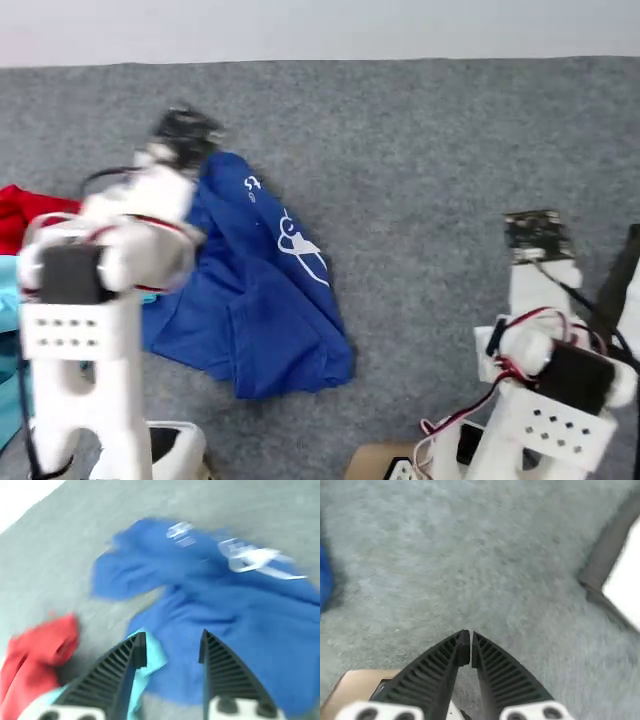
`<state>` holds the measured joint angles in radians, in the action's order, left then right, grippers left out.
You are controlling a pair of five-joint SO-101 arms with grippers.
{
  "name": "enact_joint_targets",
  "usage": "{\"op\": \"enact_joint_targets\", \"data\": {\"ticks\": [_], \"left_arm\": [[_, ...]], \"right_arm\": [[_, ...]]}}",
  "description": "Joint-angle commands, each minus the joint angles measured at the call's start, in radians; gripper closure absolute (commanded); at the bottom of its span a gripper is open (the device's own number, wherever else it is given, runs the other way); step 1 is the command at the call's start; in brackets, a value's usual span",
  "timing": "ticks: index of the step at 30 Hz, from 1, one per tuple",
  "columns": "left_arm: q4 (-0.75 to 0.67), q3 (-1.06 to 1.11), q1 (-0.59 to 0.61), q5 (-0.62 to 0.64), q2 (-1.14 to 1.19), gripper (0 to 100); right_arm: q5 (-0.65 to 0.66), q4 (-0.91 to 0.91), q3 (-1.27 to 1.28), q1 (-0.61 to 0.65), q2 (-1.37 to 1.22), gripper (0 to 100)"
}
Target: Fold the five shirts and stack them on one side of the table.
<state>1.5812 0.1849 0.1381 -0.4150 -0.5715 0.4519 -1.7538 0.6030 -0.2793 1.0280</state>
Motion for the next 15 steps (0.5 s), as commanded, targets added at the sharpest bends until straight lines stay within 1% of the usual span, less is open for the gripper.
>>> {"op": "enact_joint_targets", "data": {"ticks": [1,4,8,12,15], "left_arm": [[0.008,-0.035,0.250,-0.034,-0.029,82],[0.008,-0.031,0.437,-0.048,-0.029,82],[0.006,-0.027,0.647,-0.066,-0.021,82],[-0.006,0.019,0.802,-0.112,-0.021,82],[-0.064,0.064,0.921,-0.115,-0.021,82]], "right_arm": [[0.009,-0.038,-0.035,0.145,0.008,98.9],[0.009,-0.038,-0.035,0.260,0.007,98.9],[0.006,-0.039,-0.035,0.433,-0.051,98.9],[0.005,-0.036,-0.055,0.619,-0.194,98.9],[-0.011,-0.035,-0.149,0.757,-0.302,98.9]]}}
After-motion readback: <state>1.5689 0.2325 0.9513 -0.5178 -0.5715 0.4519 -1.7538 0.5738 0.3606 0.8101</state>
